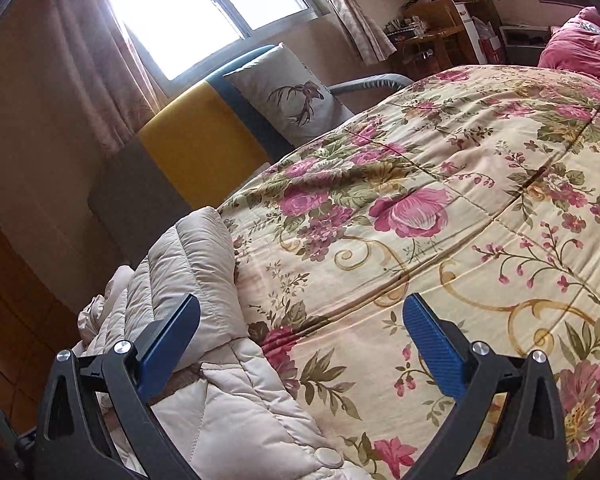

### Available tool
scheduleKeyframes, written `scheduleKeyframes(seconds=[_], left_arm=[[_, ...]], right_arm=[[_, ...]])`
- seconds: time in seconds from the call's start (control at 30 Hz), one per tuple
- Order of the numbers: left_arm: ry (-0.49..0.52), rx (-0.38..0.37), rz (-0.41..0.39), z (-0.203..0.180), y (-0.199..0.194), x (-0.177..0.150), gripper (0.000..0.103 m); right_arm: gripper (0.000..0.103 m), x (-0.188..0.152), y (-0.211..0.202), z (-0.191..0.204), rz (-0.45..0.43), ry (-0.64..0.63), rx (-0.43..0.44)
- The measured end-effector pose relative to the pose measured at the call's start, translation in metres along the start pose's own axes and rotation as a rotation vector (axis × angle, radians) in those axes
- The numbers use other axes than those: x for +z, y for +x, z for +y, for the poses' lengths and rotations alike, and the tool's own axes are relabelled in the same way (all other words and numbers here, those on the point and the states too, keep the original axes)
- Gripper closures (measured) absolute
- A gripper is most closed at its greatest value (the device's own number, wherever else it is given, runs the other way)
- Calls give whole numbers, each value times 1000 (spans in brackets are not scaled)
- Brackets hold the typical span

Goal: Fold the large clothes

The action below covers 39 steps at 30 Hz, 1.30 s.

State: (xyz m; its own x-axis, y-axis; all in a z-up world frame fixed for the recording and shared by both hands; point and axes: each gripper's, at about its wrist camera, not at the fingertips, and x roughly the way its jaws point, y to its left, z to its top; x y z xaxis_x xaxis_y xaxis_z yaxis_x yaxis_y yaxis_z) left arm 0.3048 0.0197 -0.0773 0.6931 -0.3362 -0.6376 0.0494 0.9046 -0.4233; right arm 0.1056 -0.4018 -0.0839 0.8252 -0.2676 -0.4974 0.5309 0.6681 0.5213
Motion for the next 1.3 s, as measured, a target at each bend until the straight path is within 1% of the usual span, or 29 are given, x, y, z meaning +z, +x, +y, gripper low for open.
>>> scheduleKeyframes(seconds=[0.03, 0.1, 0.13, 0.17, 0.27, 0.33, 0.4, 0.43, 0.47, 0.5, 0.53, 0.57, 0.6, 0.63, 0.67, 0.7, 0.73, 0.8, 0.83, 0.87, 0.93, 1.03, 1.1, 1.13, 1.17, 1.23, 1.27, 1.3], left_arm=[[6, 1, -2, 0, 1, -2, 97], [5, -7, -3, 1, 3, -4, 98], [1, -13, -4, 1, 3, -5, 98], [-8, -23, -1, 2, 4, -5, 98], [-15, -32, 2, 4, 5, -5, 98], [-12, -34, -3, 5, 4, -8, 97], [-8, -36, -4, 6, 4, -9, 97], [-5, -36, -4, 6, 4, -9, 97], [0, -38, -3, 6, 4, -10, 97], [4, -40, -4, 5, 4, -10, 98], [12, -42, -5, 3, 4, -10, 97], [28, -52, -3, -1, 5, -11, 97], [45, -56, 1, -3, 5, -11, 97], [60, -54, 3, -6, 6, -12, 97], [72, -55, 7, -8, 7, -12, 97], [76, -58, 11, -9, 8, -12, 97], [76, -62, 15, -8, 8, -11, 97], [78, -76, 19, -8, 9, -11, 97], [81, -77, 21, -8, 10, -11, 97], [81, -76, 24, -8, 10, -10, 97], [77, -78, 30, -6, 12, -9, 97], [77, -79, 30, -5, 13, -8, 97], [78, -78, 30, -5, 13, -8, 97], [77, -79, 31, -5, 13, -8, 97], [76, -80, 30, -5, 13, -9, 97], [78, -78, 30, -5, 13, -9, 97], [79, -76, 30, -5, 13, -9, 97], [79, -76, 30, -4, 13, -9, 97]], right_arm=[[2, 0, 3, 3, 31, -13, -11], [2, 0, 12, 11, 158, -74, -50], [2, -2, 19, 16, 223, -117, -55], [2, -6, 23, 22, 269, -168, -51], [2, -8, 32, 40, 297, -275, -42], [2, -4, 46, 48, 307, -295, -77], [2, 1, 68, 51, 339, -301, -113], [2, 5, 75, 50, 333, -290, -119], [2, 11, 76, 49, 290, -274, -134], [2, 19, 70, 48, 216, -258, -174], [2, 27, 57, 47, 122, -248, -217], [2, 32, 42, 48, 25, -252, -227], [2, 35, 31, 50, -41, -273, -213], [2, 34, 23, 52, -91, -314, -229], [2, 30, 21, 55, -118, -360, -274], [2, 25, 25, 54, -113, -397, -322], [2, 22, 37, 49, -67, -409, -364], [2, 23, 66, 33, 92, -364, -405], [2, 24, 78, 26, 164, -349, -408], [2, 23, 85, 21, 212, -340, -401], [2, 25, 82, 14, 237, -328, -367], [2, 26, 64, 4, 283, -293, -313], [2, 24, 43, -2, 283, -278, -320], [2, 25, 31, -4, 259, -270, -329], [2, 27, 18, -2, 213, -255, -324], [2, 36, -7, 8, 78, -217, -282], [2, 42, -12, 17, 33, -216, -253], [2, 48, -11, 29, 12, -233, -217]])
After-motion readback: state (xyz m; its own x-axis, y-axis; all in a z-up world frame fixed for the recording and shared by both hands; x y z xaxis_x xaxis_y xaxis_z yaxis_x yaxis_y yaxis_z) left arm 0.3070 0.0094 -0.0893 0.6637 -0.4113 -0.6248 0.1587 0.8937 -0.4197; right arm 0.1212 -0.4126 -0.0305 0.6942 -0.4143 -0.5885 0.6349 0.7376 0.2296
